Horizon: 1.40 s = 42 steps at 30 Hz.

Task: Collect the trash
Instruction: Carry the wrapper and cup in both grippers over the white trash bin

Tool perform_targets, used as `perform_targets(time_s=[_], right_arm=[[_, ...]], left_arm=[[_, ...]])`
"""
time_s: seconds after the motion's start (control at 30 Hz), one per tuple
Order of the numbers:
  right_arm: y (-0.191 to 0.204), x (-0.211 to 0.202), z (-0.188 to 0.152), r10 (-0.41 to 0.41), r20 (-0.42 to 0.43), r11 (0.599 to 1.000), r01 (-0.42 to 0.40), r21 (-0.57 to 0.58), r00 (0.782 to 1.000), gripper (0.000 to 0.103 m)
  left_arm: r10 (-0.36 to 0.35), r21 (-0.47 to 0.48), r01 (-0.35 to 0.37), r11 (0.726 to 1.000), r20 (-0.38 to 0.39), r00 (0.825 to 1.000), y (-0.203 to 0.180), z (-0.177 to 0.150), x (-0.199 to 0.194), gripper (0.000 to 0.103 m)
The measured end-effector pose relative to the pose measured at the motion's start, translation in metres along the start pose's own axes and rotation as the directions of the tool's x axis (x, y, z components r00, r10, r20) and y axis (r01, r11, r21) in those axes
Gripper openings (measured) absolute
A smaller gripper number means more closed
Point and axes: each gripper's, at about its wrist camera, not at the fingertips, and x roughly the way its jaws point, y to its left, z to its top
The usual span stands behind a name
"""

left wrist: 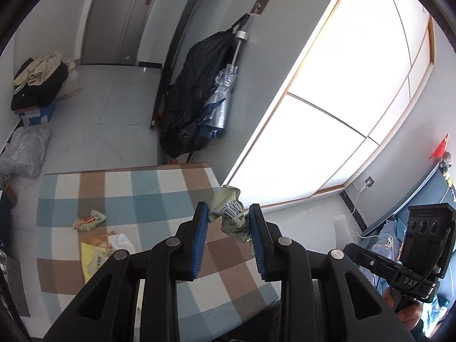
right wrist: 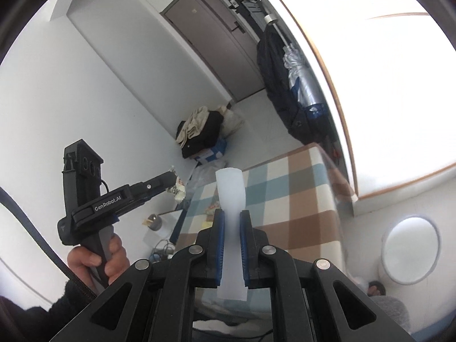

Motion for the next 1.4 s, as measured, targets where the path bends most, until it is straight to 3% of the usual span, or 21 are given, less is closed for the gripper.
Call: perform_targets(time_s=[0.17,0.4,0.6,0.77,0.93,1.4], right_arm=[[-0.037,-0.034,0.006,-0.099,0.065,0.994,0.096,0.043,0.993,0.010],[-0.102,-0.057,0.005,-0.244,0.071,0.958,0.229,0.171,0.967,0.010],[-0.160,-0.063,-0.007,-0.317,0.040,0.918,0.296,0.265,0.948,0.010],[-0.216,-0.060,-0.027,-0.363,0.000,0.860,0.335,0.386,0.932,0.010],[-0.269,-0.048,-0.047,-0.378,-0.073,0.805,0.367,0.467,0.923,0.010],[-0.363,0.030,-0.080,-0.281,-0.236,0.730,0.367,0.576,0.930,0.015]], left_arm=[[-0.058,0.046,0.059,0.997,-0.018,0.998,-0.037,0.011,0.025,0.024],[-0.121,0.085,0.129,0.988,-0.092,0.988,-0.089,0.017,0.079,0.024],[-0.171,0.074,0.188,0.979,-0.194,0.966,-0.115,0.012,0.134,0.024],[-0.175,0.067,0.202,0.977,-0.287,0.942,-0.130,0.000,0.182,0.024],[-0.175,0.034,0.198,0.980,-0.345,0.922,-0.131,-0.004,0.216,0.024],[-0.110,0.024,0.140,0.990,-0.495,0.862,-0.132,-0.033,0.282,0.024]])
